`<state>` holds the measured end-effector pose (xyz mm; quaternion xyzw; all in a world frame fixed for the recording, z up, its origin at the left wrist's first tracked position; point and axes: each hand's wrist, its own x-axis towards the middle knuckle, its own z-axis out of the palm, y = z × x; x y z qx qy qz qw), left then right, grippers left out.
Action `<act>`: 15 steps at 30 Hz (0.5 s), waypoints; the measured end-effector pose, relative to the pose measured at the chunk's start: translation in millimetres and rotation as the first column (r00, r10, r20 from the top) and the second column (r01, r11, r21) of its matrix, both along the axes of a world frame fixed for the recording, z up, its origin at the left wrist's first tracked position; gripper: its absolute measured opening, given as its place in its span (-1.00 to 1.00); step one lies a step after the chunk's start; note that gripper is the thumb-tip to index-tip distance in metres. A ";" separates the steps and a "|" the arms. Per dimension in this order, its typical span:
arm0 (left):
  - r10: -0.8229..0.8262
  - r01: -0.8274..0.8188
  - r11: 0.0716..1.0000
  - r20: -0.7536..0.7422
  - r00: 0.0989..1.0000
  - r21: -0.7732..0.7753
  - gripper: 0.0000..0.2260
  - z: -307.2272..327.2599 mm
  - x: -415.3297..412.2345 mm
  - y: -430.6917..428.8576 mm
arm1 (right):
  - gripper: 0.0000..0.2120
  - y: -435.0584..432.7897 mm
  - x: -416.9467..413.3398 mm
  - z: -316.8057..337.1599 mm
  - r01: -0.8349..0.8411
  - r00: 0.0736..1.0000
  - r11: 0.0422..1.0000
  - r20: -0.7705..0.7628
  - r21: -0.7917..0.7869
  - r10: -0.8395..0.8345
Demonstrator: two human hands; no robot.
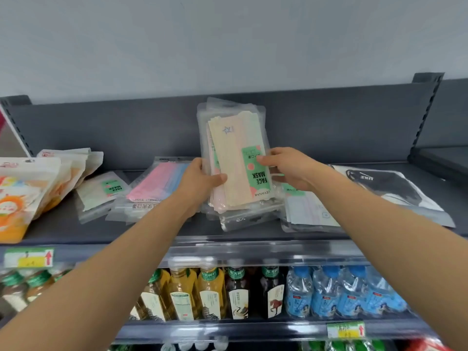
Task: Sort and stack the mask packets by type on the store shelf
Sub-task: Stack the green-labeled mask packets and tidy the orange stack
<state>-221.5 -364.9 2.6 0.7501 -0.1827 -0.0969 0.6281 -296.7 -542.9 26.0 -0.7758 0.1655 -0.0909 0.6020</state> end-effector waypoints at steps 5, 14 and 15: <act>-0.028 0.028 1.000 -0.049 0.998 -0.001 -0.68 6.5 11.0 -2.6 | -0.54 -18.3 -21.5 -6.4 0.244 0.925 0.858 -0.159 -0.453 -0.346; -0.147 0.168 0.982 -0.206 0.967 0.086 -0.75 1.0 13.4 -10.8 | -0.35 -8.5 -49.7 -13.1 0.084 0.731 0.779 -0.492 -0.621 -0.472; -0.155 0.177 0.980 -0.208 0.966 0.090 -0.74 0.7 13.9 -10.4 | -0.36 -8.1 -48.1 -14.6 0.106 0.724 0.786 -0.494 -0.609 -0.481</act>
